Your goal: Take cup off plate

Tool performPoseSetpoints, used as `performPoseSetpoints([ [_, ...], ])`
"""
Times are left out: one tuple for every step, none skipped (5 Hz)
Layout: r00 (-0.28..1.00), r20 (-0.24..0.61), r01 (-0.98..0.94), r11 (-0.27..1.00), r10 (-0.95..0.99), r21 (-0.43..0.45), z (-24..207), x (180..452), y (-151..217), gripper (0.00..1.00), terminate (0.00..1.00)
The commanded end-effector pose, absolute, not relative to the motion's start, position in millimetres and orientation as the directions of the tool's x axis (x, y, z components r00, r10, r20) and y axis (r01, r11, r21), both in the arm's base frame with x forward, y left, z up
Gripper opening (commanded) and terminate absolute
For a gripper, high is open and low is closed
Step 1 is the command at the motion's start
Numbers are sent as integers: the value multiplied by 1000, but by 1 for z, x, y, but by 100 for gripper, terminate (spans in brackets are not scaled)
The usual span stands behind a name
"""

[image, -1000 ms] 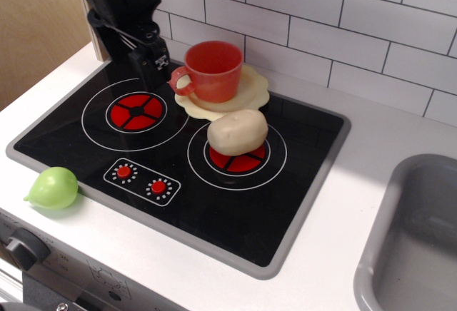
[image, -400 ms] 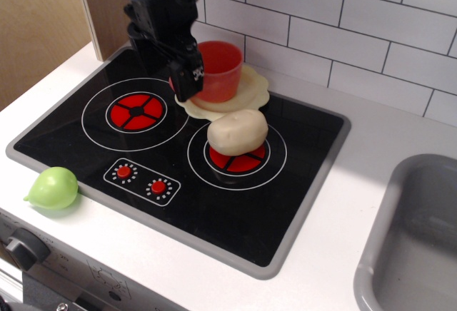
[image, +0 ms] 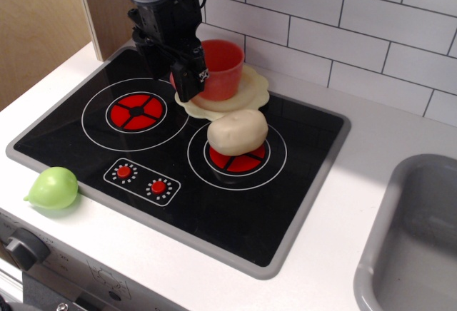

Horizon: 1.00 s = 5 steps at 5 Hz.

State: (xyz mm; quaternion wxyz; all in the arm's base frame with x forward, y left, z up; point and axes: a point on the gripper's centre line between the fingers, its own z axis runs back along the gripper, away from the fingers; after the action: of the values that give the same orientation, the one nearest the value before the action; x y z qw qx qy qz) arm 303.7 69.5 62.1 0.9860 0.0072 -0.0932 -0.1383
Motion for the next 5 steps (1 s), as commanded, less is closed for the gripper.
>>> performPoseSetpoints([
  [940,234,244,968,-250,56,83,315,73,0,0],
  [938,250,237,970,-242,49,92,313,75,0,0],
  [937,297,184,982,-187,39,112,309,83,0,0],
  [939,310,156,988,-151,10,132,294,96,0,0],
  [941,285,184,983,-180,15,132,275,101,0,0],
])
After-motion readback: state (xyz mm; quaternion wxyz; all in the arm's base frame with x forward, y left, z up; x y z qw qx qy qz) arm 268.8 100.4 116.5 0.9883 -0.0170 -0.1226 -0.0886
